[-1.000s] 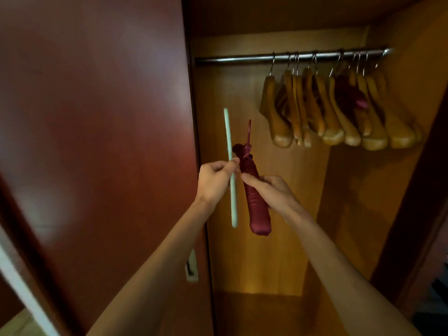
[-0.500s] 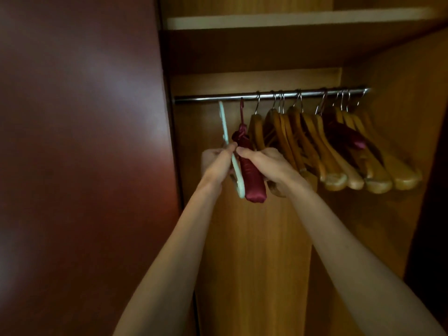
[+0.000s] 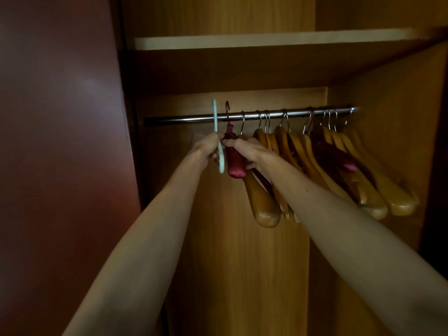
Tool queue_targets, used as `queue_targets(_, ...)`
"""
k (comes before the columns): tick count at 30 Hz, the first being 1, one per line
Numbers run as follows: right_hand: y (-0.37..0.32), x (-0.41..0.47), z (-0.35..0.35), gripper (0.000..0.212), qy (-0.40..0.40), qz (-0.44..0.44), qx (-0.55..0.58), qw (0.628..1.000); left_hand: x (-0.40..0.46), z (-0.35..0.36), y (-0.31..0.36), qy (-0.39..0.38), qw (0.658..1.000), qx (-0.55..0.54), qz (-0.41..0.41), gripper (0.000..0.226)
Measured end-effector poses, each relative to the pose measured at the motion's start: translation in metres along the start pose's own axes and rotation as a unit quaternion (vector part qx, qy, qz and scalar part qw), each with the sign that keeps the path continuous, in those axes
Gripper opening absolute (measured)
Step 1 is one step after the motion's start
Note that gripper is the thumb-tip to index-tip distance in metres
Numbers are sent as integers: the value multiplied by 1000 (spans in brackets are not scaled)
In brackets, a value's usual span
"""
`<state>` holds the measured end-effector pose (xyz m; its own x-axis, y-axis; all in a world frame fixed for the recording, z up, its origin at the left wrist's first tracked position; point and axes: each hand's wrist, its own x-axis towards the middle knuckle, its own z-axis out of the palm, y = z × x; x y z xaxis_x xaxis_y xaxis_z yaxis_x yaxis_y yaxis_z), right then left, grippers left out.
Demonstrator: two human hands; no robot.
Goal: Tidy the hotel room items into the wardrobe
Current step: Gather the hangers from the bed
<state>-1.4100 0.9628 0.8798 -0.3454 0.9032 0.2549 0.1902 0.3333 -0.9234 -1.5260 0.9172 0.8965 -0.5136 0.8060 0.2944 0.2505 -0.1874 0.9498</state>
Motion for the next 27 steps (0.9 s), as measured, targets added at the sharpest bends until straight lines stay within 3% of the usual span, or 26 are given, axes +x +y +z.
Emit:
queue_targets(4,0,15,-1,36,3,16,-16,1000,8,4,-8,-40,998,30,-27,17)
queue_targets(14,4,31,25,32,47,53,6,997,2,10,-26,-5,1000,3,-26,20)
queue_targets(19,13,22,33,31,104,18,-66,992,-17,7,-28,-7,999,-13,-38,28)
queue_targets(21,14,12,29,33,112,9,-93,989,-15,7,-33,-7,999,-20,-36,22)
queue_targets(24,19,-7,24,36,113,-15,-112,987,-10,7,-47,46,999,18,-5,18)
queue_targets(27,33,-33,27,44,167,-58,-148,973,-13,7,-69,135,989,50,40,26)
